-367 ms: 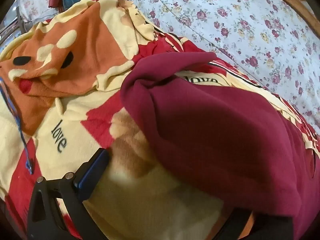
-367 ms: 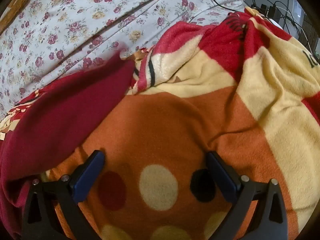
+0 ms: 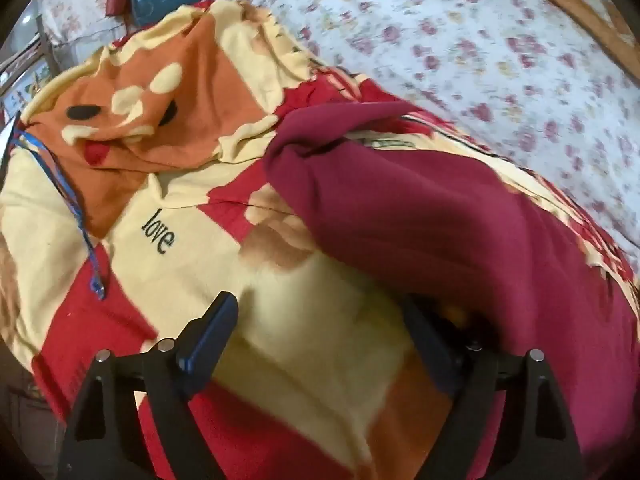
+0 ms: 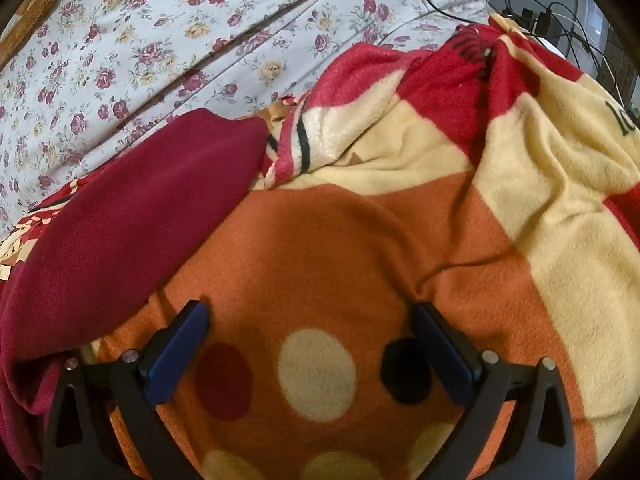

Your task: Fold small clothes

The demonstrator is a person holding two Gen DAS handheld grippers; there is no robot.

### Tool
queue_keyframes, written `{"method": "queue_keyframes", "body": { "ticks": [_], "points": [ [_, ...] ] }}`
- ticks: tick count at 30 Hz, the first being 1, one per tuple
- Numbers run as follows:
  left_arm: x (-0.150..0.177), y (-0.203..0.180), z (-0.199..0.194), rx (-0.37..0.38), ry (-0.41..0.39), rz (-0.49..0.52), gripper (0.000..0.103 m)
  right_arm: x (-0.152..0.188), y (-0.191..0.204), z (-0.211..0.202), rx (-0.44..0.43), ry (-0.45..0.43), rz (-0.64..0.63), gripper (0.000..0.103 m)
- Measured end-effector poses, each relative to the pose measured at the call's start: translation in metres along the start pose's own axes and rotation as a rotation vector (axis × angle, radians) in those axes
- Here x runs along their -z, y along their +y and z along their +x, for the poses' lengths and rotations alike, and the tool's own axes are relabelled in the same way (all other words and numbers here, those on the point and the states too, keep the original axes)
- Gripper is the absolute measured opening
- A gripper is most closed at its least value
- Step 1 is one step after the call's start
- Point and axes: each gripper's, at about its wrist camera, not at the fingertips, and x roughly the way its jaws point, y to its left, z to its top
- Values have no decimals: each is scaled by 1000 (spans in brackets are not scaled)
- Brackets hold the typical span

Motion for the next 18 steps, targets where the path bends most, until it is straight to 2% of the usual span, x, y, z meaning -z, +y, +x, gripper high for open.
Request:
{"method": "queue_keyframes", "body": {
  "ticks": [3,8,11,14,18],
  "points": [
    [15,-7,-24,15,-46,39,78,0,0,0,0,2,0,103],
    [30,-31,-49,67,-49,126,78,5,4,-9,-4,51,1,103],
    [39,-51,-61,76,-69,162,78,18,19,-37,-38,49,-43,103],
    [36,-69,-66,75,-59,183,78,34,44,-82,-85,30,-113,103],
    [38,-89,-70,93,-59,182,78,49,78,-136,-197,10,-166,103]
  ]
}}
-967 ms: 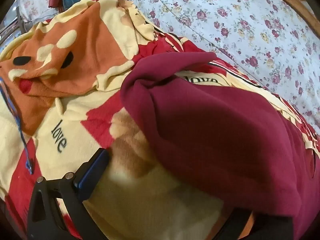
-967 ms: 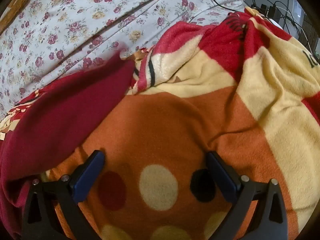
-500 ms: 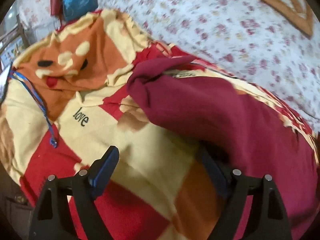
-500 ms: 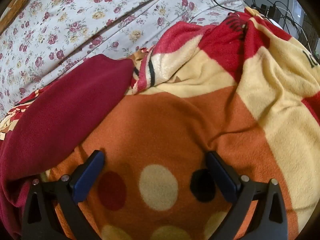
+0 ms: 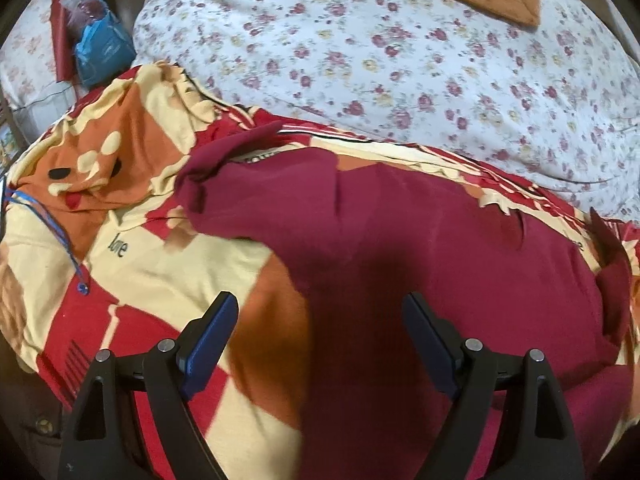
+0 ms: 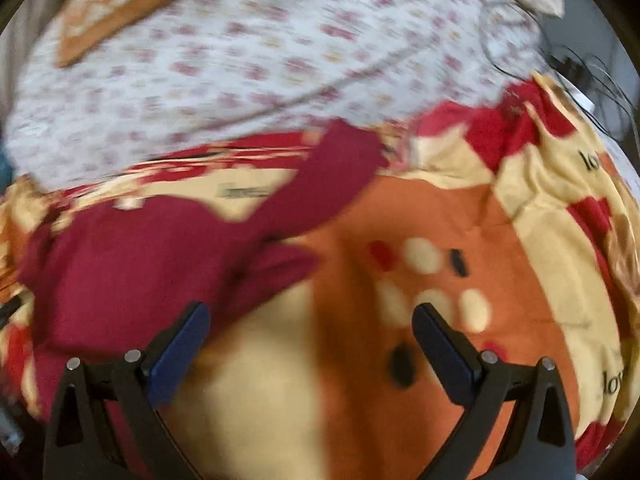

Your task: Fold small clothes

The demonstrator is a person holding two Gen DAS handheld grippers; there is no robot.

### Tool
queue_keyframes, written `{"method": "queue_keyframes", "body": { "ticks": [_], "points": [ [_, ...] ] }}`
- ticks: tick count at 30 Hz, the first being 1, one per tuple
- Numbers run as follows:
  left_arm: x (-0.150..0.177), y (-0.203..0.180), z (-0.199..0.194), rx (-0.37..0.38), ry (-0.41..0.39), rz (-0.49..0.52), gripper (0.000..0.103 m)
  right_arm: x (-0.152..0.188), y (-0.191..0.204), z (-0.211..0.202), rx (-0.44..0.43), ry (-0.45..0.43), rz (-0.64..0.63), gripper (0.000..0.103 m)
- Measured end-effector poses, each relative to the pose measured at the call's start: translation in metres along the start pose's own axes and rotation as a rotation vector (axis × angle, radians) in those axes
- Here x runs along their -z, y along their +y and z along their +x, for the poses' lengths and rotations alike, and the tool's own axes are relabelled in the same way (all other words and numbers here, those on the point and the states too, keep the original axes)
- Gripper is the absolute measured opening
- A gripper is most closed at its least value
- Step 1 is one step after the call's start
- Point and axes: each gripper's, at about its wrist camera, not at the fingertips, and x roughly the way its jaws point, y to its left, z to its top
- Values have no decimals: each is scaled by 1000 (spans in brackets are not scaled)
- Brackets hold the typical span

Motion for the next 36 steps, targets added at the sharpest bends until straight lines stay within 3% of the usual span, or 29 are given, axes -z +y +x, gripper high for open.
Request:
{"method": "queue_keyframes", "body": {
  "ticks": [6,13,20,36],
  "points": [
    [-1,-12,-3,11,15,16,78,7,83,-16,-200,28,-92,103],
    [-2,-7,-3,15,17,11,78,11,155,3,-282,50,-145,103],
    [0,0,10,7,53,-9,76,10,186,24,-238,18,-141,103],
    [-4,-7,15,15,60,-1,75,7,186,48,-157,1,-116,103]
  ]
}}
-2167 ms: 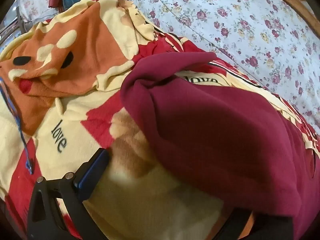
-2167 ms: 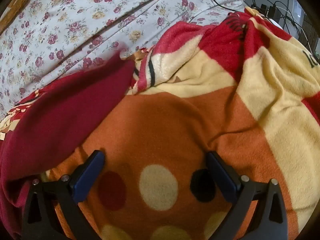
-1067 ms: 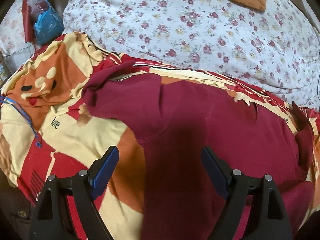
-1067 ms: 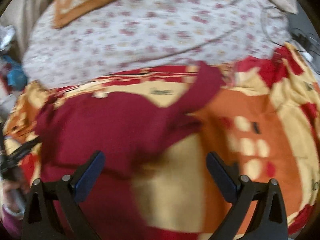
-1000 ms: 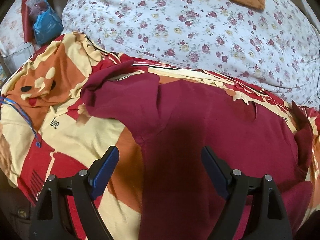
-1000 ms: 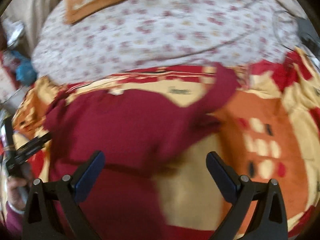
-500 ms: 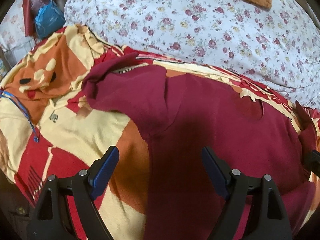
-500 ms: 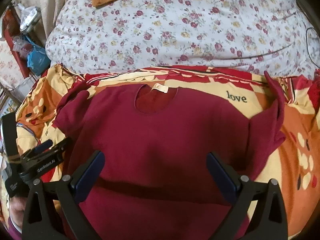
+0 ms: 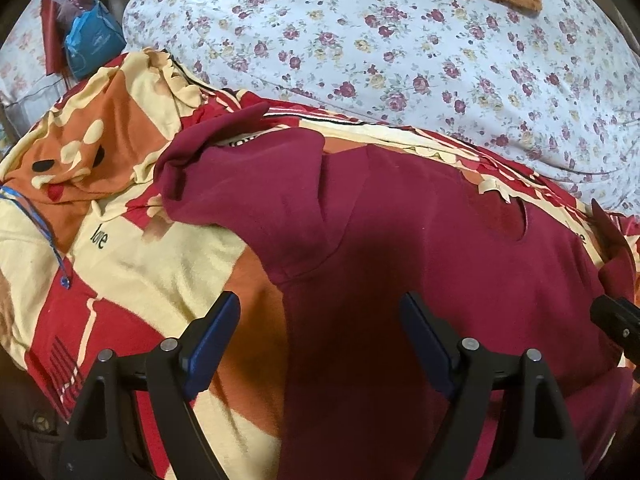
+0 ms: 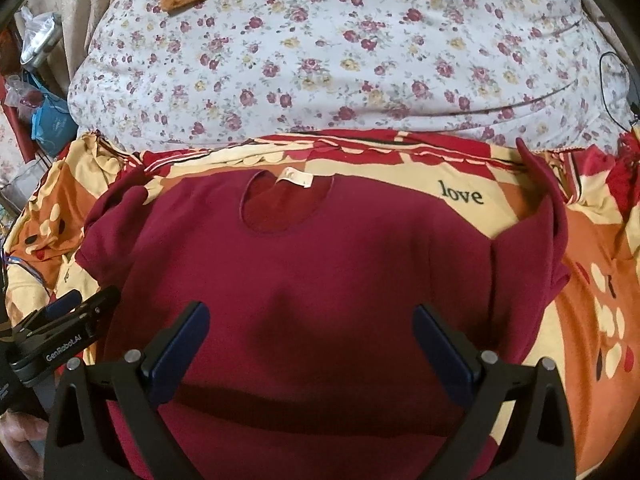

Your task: Fold small clothes

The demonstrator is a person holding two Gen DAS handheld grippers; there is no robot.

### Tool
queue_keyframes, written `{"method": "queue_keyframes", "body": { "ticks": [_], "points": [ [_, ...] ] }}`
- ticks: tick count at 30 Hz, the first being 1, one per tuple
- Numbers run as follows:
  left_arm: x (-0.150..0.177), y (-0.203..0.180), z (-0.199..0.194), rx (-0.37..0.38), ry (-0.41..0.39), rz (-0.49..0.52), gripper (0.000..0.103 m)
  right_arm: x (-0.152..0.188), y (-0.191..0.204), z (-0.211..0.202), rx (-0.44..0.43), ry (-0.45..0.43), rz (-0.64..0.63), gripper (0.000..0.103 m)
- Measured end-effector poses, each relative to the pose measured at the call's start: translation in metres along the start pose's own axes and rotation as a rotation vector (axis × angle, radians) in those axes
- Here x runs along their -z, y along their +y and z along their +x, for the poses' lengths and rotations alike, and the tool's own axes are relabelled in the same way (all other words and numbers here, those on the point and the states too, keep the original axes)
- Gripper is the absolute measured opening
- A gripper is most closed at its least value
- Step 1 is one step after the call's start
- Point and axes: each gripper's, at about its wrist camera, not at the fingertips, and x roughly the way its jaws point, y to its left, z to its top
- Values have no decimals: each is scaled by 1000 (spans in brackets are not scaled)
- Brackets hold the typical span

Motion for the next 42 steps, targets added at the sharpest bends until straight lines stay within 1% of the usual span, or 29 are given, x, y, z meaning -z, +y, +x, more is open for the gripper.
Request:
{"method": "queue_keyframes", "body": {
  "ticks": [6,18,23,30,34,37,42],
  "points": [
    [0,-4,-2,-4,-11,22,75,-1,0,1,-9,-5,12,103],
    [0,-8,-6,15,-14,25,75,-3,7,0,27,-26,-12,103],
    [1,-11,-4,26,1,23,75,-1,7,2,25,-13,-11,103],
    [0,-12,-1,17,0,27,75,-1,7,6,35,-1,7,103],
    [0,-11,1,14,4,23,75,-3,10,7,13,13,35,103],
    [-1,-11,1,12,3,26,75,-4,13,8,-25,28,58,103],
    [-2,-10,3,10,5,27,75,-5,17,13,7,25,32,103]
  ]
}}
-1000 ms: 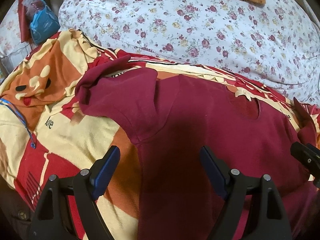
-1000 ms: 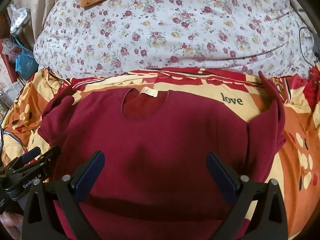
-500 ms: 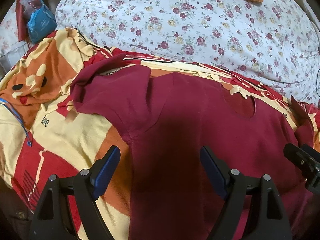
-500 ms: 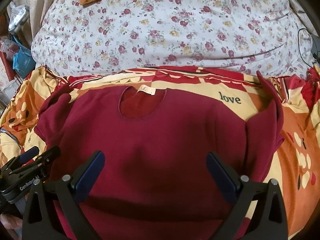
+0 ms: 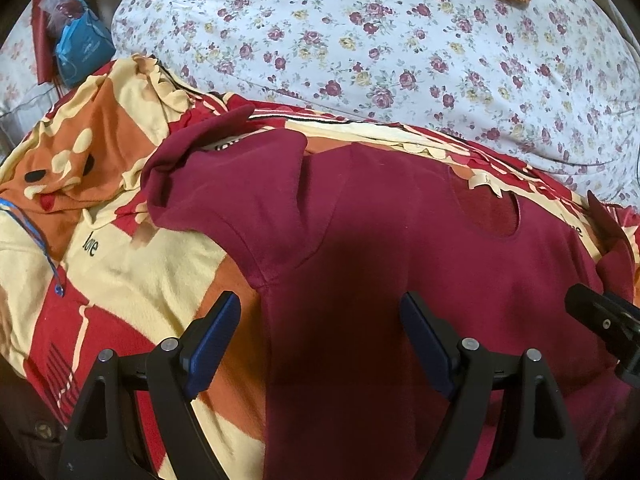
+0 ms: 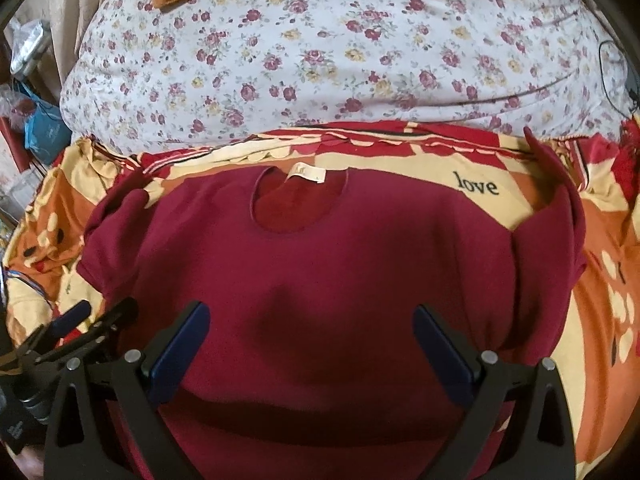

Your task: Fold small clothes

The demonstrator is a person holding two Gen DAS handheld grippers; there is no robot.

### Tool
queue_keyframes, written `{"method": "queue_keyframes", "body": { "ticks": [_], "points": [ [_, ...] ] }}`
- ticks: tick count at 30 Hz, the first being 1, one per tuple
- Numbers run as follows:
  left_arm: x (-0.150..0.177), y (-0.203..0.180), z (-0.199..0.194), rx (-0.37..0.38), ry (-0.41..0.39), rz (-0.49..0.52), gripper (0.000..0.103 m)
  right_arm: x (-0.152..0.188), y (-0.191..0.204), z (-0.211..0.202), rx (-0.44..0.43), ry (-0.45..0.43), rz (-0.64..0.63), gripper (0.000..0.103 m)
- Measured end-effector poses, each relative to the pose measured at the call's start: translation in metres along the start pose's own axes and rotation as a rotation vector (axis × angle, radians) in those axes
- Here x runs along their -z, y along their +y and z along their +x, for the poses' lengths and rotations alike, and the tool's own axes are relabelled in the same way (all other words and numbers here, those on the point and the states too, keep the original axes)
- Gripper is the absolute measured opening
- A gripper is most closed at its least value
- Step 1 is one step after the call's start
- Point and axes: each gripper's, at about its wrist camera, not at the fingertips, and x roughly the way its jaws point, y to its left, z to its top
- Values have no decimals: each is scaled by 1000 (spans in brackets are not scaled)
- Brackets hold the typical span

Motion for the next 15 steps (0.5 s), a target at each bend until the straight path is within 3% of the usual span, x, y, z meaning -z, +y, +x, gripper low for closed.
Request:
{"method": "queue_keyframes", "body": {
  "ticks": [15],
  "points": [
    [-3,6,9,-2,10,-4,75,-3,0,10,16,-3,-21,103]
  ]
}}
